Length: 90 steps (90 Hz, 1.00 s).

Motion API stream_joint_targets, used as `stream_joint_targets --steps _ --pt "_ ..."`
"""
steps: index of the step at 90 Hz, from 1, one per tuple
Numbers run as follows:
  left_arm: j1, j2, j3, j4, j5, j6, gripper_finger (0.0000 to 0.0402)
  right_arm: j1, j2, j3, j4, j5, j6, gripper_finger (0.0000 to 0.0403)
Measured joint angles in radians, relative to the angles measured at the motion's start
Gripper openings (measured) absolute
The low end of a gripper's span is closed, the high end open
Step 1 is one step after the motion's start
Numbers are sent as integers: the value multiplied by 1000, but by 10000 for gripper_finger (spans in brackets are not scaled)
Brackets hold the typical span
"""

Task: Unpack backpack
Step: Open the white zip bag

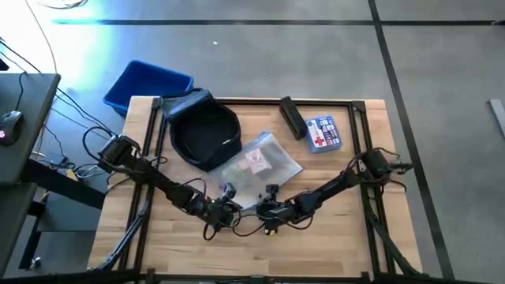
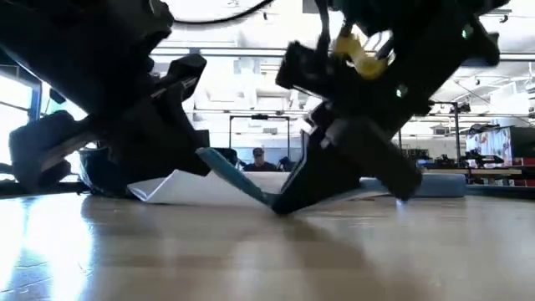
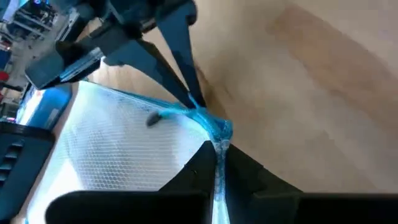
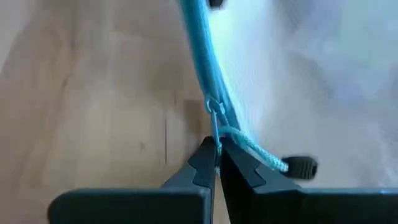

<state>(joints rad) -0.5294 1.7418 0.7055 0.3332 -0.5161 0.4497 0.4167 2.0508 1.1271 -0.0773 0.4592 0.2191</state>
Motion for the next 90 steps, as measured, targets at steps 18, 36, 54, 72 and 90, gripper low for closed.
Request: stream_joint_targets --steps 18,36,54,72,90 --pt "-21 -39 0 -22 -2 -3 0 -7 -9 4 -160 63 104 0" --pt "-37 -71 0 -121 12 -79 0 -9 -35 2 -431 169 259 0" --pt "-42 -79 1 -223 45 -168 0 -11 -49 -6 -765 195 402 0" --pt "-40 -79 2 -263 5 -205 0 -7 -59 -86 -984 170 633 0" --pt "-40 -79 3 -262 -180 -262 0 23 -105 -138 -949 169 724 0"
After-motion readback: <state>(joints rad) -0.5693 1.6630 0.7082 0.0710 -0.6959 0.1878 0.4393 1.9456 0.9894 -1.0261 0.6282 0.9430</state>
